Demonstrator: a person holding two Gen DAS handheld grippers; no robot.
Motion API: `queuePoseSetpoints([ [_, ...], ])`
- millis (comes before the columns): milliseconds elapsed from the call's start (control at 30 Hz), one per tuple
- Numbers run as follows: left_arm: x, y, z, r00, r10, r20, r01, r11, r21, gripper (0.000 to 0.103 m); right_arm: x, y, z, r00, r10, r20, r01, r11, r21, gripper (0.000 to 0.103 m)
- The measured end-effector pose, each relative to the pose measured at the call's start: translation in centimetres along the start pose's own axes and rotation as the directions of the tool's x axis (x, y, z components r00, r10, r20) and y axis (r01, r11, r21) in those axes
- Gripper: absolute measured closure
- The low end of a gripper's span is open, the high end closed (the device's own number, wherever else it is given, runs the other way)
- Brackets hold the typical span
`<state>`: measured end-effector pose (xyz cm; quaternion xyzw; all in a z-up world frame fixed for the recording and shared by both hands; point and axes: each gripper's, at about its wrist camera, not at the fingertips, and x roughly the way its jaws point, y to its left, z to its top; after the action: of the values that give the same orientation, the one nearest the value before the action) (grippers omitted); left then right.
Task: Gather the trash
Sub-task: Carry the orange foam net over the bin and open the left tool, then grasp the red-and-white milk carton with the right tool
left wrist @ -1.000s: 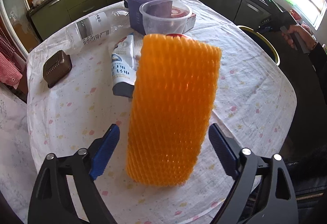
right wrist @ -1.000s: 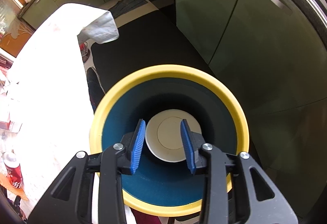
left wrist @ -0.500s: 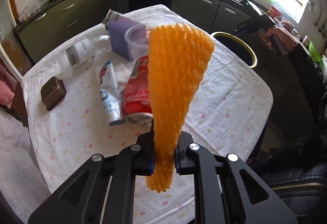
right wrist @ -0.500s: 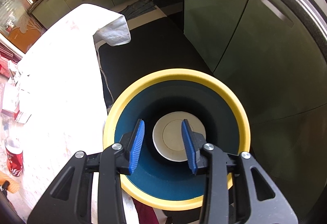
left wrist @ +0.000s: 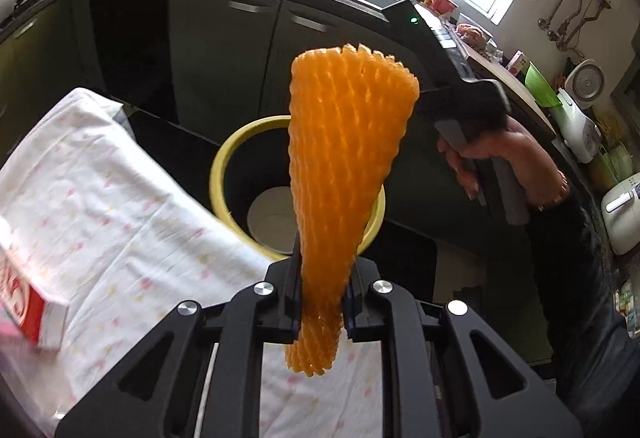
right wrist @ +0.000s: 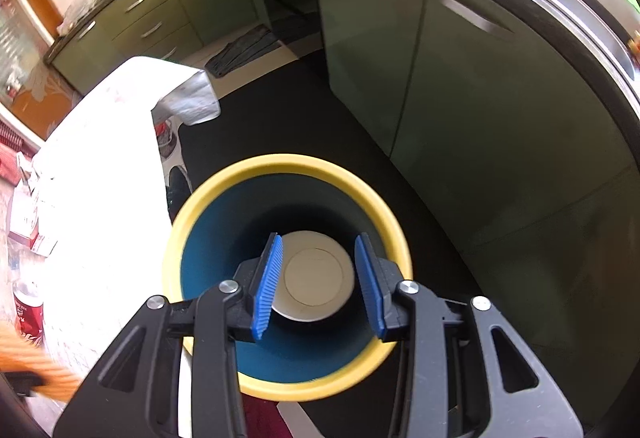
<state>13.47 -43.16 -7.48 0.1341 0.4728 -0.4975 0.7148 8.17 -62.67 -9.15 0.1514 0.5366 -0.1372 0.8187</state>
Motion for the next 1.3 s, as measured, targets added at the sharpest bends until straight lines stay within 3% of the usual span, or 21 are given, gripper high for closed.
queuePoseSetpoints([
  [167, 8.9, 0.3, 5.1, 0.999, 0.035, -0.025, -0.037, 0.996, -0.078, 0.079, -1.0, -2.2, -0.3, 0.999, -0.035, 0.000, 0.035, 0.999, 0.032, 0.065],
  [233, 11.1, 0.8, 5.8, 0.998, 0.048, -0.050, -0.053, 0.992, -0.111, 0.068, -1.5, -2.8, -0.4, 0.999, -0.051, 0.006, 0.051, 0.998, 0.037, 0.058],
  [300, 13.6, 1.5, 6.1, 0.992, 0.082, -0.098, -0.097, 0.984, -0.150, 0.039, -1.8, -3.0, -0.5, 0.998, -0.065, 0.012, 0.065, 0.997, 0.037, 0.053],
  [400, 15.0, 1.9, 5.9, 0.990, 0.080, -0.119, -0.101, 0.978, -0.184, 0.036, -2.3, -3.1, -0.6, 0.997, -0.074, 0.018, 0.073, 0.997, 0.032, 0.052],
  [533, 12.5, 0.8, 4.9, 0.994, 0.082, -0.074, -0.094, 0.980, -0.173, 0.027, -2.5, -2.2, -0.6, 0.997, -0.070, 0.025, 0.070, 0.997, 0.012, 0.050],
  [700, 2.3, -0.6, 1.3, 0.989, 0.087, 0.115, -0.076, 0.992, -0.099, 0.011, -2.4, 1.1, -0.5, 0.999, -0.028, 0.030, 0.029, 0.999, -0.041, 0.048],
  [833, -5.8, 0.5, -3.0, 0.955, 0.151, 0.256, -0.130, 0.987, -0.098, 0.004, -1.9, 6.8, -0.1, 0.998, 0.059, 0.015, -0.056, 0.989, -0.136, 0.048],
  [1000, -13.2, 4.9, -9.4, 0.922, 0.237, 0.306, -0.178, 0.962, -0.209, 0.004, -1.0, 17.1, 0.8, 0.983, 0.177, -0.036, -0.180, 0.934, -0.308, 0.048],
  [1167, -18.0, 11.2, -16.1, 0.841, 0.450, 0.302, -0.355, 0.878, -0.321, 0.004, 1.2, 28.3, 1.1, 0.949, 0.276, -0.150, -0.314, 0.838, -0.446, 0.048],
  [1233, -19.0, 14.2, -18.3, 0.821, 0.492, 0.290, -0.385, 0.852, -0.354, 0.004, 2.2, 31.7, 0.5, 0.951, 0.261, -0.164, -0.308, 0.803, -0.509, 0.046],
  [1300, -20.0, 16.8, -20.1, 0.788, 0.555, 0.267, -0.431, 0.807, -0.404, 0.004, 3.0, 34.7, -0.3, 0.961, 0.232, -0.154, -0.278, 0.773, -0.571, 0.038],
])
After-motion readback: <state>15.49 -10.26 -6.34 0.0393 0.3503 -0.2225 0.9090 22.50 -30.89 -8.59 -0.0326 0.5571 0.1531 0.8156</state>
